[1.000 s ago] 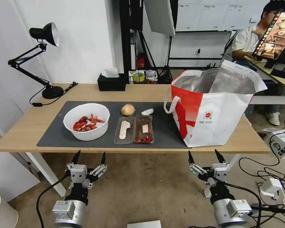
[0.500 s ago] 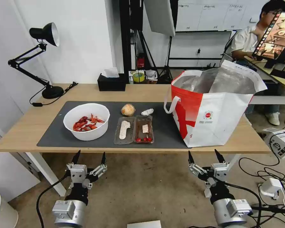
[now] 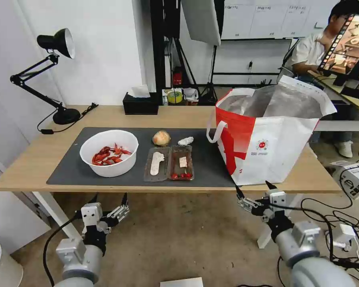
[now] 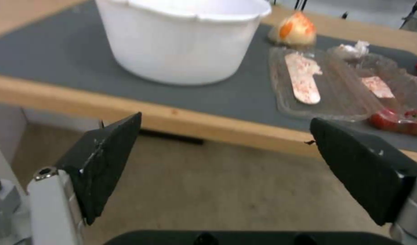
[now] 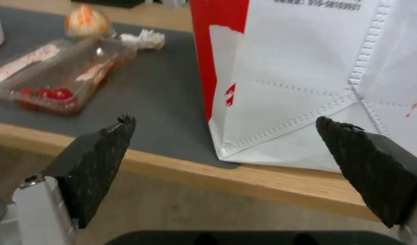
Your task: Pick up the trash from the table and place it into the takeout bag.
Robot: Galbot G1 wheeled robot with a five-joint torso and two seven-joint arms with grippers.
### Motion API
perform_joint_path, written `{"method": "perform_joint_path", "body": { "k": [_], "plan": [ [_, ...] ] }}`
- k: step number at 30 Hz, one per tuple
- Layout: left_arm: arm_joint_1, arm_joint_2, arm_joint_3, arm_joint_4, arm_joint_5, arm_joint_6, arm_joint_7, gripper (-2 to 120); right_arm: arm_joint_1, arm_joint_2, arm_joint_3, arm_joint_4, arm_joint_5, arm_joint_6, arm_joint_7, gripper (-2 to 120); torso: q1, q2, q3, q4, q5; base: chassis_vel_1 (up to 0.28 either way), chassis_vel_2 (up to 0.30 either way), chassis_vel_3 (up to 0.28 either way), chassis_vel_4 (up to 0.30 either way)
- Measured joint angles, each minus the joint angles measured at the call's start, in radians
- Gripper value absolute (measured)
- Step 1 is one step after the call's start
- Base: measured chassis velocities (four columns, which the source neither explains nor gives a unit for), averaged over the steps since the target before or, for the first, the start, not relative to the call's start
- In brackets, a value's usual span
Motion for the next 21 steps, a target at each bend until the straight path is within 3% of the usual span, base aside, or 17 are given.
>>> {"method": "perform_joint_path", "body": {
  "k": [4,6,12,21],
  "plan": [
    [-0.012,-0.003,-0.008,-0.006,-0.038,0.042,-0.008,100,0.021,-0.037,0.005,0.007,0.036,-0.054,0.005,100,0.000,0.000,0.000,0.0001,0.0000,0.000,0.000,0.000,0.000],
    [-0.024,-0.001,-0.010,-0.003,-0.066,0.053,-0.010,100,0.059,-0.084,0.007,0.008,0.077,-0.125,0.009,100,0.000,0.000,0.000,0.0003,-0.0002,0.000,0.000,0.000,0.000],
    [-0.027,-0.002,-0.005,-0.002,-0.074,0.053,-0.011,100,0.064,-0.088,0.004,0.004,0.080,-0.132,0.009,100,0.000,0.000,0.000,0.0000,-0.0002,0.000,0.000,0.000,0.000],
    [-0.036,-0.006,0.008,-0.002,-0.171,0.052,-0.035,100,0.063,-0.085,0.004,0.006,0.080,-0.127,0.009,100,0.000,0.000,0.000,0.0000,-0.0002,0.000,0.000,0.000,0.000]
  ]
}}
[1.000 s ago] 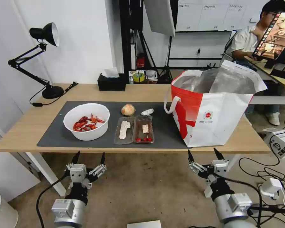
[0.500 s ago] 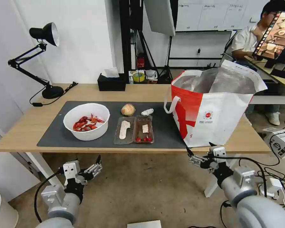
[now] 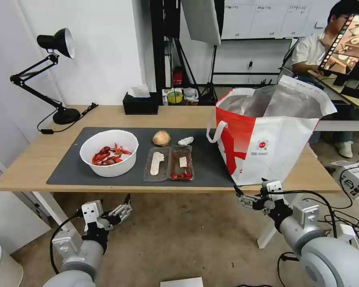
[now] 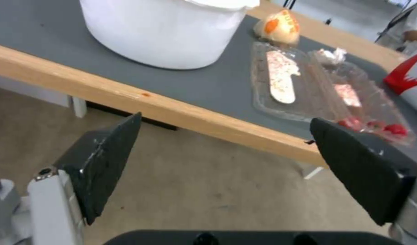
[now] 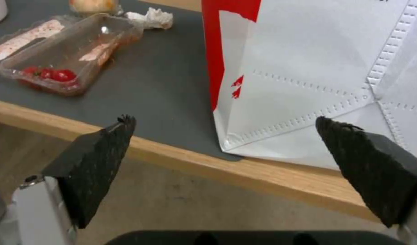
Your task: Pick up the trash from the table and place it into the takeout bag.
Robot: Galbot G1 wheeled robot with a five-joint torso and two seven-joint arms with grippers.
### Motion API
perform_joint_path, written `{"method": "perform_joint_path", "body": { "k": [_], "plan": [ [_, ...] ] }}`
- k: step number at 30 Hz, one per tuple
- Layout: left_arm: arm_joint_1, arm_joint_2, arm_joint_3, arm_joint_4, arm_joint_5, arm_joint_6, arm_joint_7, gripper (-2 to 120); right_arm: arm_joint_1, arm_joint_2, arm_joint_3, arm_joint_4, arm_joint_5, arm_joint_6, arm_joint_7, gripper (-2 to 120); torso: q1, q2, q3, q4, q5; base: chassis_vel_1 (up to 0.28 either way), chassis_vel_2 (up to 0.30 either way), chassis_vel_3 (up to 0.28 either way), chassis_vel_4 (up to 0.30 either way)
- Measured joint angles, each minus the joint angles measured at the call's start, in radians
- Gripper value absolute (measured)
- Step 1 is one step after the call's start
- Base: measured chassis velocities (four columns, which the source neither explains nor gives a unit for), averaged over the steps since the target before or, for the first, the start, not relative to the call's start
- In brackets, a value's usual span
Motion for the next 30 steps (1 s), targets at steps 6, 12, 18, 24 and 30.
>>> {"method": "perform_joint_path", "body": {
  "k": [6,12,18,24,30],
  "plan": [
    [-0.043,-0.007,0.018,0.018,-0.130,0.002,-0.064,100,-0.002,-0.005,0.000,0.007,0.002,0.003,0.000,100,0.000,0.000,0.000,0.0000,0.0000,0.000,0.000,0.000,0.000],
    [-0.096,-0.029,0.034,0.045,-0.258,0.014,-0.166,100,-0.003,-0.013,0.000,0.008,0.003,0.003,0.009,100,0.000,0.000,0.000,0.0000,0.0000,0.000,0.000,0.000,0.000],
    [-0.145,-0.036,0.061,0.040,-0.553,0.028,-0.342,100,-0.022,0.006,0.000,0.011,0.000,0.004,0.012,100,0.000,0.000,0.000,-0.0001,0.0000,0.000,0.000,0.000,0.000],
    [-0.180,-0.036,0.068,0.003,-0.818,0.028,-0.449,100,-0.028,0.016,-0.002,0.011,-0.001,0.004,0.020,100,0.000,0.000,0.000,0.0000,0.0001,0.000,0.000,0.000,0.000],
    [-0.207,-0.035,0.095,0.021,-0.903,-0.004,-0.496,100,-0.033,0.019,0.000,0.011,-0.001,0.005,0.021,100,0.000,0.000,0.000,0.0000,0.0000,0.000,0.000,0.000,0.000]
  ]
}}
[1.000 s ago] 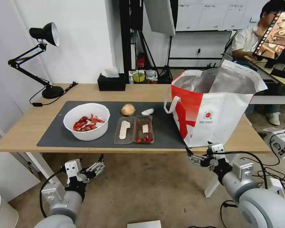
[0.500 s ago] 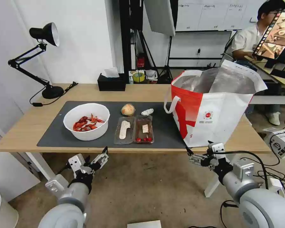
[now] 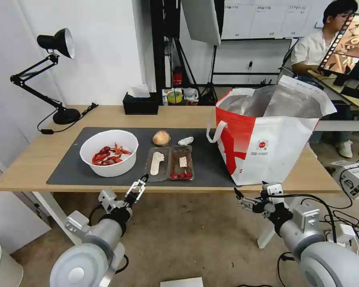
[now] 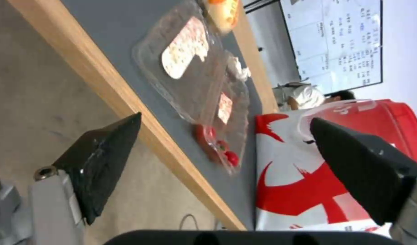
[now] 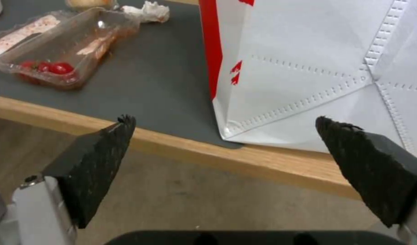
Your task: Pick up the trash from the table and place it into the takeout bag.
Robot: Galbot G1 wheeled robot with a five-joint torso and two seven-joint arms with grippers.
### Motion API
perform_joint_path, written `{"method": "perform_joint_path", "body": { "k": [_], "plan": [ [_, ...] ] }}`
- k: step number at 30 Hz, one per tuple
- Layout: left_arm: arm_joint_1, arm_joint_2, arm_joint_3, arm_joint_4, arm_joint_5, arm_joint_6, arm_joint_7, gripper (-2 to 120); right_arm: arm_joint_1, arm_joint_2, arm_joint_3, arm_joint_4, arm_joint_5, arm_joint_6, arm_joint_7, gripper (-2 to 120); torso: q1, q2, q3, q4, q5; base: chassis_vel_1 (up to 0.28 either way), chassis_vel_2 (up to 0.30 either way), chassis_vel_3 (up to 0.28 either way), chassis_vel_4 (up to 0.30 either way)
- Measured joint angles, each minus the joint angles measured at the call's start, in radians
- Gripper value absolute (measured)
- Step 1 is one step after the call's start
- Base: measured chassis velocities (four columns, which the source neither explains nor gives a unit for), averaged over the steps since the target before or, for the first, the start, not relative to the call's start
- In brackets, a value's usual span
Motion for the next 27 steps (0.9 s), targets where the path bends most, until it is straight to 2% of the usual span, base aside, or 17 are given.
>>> {"method": "perform_joint_path", "body": {
  "k": [1,8,27],
  "plan": [
    [-0.007,0.000,0.014,0.007,-0.004,-0.024,-0.011,100,0.000,0.001,0.000,0.000,0.000,0.000,0.000,100,0.000,0.000,0.000,0.0000,0.0000,0.000,0.000,0.000,0.000],
    [-0.042,0.000,0.066,0.040,0.006,-0.073,-0.016,100,-0.003,0.005,-0.001,-0.005,-0.004,0.000,0.001,100,0.000,0.000,0.000,0.0000,-0.0001,0.000,0.000,0.000,0.000],
    [-0.116,-0.001,0.114,0.132,0.001,-0.101,0.002,100,-0.019,0.023,-0.003,-0.015,-0.026,-0.003,0.001,100,0.000,0.000,0.000,0.0000,-0.0001,0.000,0.000,0.000,0.000]
  ]
}}
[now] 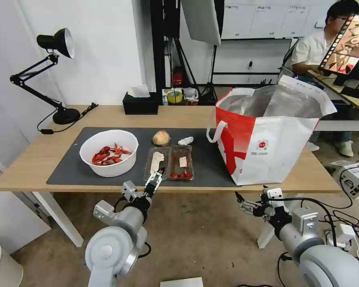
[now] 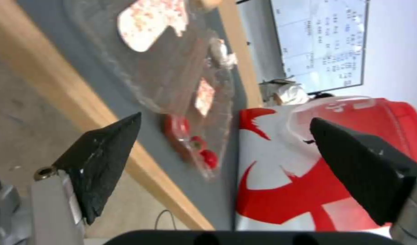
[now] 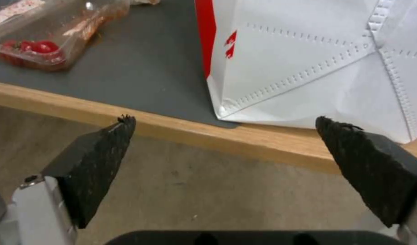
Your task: Pick up the trash from the table and place it into the takeout bag.
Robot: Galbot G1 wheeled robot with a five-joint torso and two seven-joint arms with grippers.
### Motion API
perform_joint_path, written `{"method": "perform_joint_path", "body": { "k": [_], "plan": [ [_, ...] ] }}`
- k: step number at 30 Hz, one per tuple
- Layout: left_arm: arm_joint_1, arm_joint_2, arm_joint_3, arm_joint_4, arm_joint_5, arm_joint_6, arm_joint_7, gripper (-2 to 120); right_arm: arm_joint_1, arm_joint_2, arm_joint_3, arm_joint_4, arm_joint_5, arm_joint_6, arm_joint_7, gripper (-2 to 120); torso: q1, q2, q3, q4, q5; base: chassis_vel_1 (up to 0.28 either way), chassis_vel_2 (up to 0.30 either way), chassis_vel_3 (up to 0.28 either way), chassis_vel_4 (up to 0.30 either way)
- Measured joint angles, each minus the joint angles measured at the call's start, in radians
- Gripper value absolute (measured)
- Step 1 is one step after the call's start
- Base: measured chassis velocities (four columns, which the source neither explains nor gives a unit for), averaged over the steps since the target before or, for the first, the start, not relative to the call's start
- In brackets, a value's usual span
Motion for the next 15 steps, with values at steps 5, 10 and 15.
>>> {"method": "perform_joint_path", "body": {
  "k": [5,10,15],
  "plan": [
    [-0.011,0.000,0.015,0.014,-0.003,0.001,0.029,100,0.004,0.018,-0.009,-0.010,-0.013,0.001,0.000,100,0.000,0.000,0.000,0.0000,0.0000,0.000,0.000,0.000,0.000],
    [-0.033,-0.001,0.029,0.028,-0.004,0.003,0.034,100,0.005,0.024,-0.009,-0.020,-0.016,0.001,-0.002,100,0.000,0.000,0.000,0.0000,0.0000,0.000,0.000,0.000,0.000],
    [-0.043,-0.001,0.029,0.053,-0.003,0.004,0.034,100,0.009,0.028,-0.006,-0.026,-0.016,0.002,-0.003,100,0.000,0.000,0.000,0.0001,0.0000,0.000,0.000,0.000,0.000]
  ]
}}
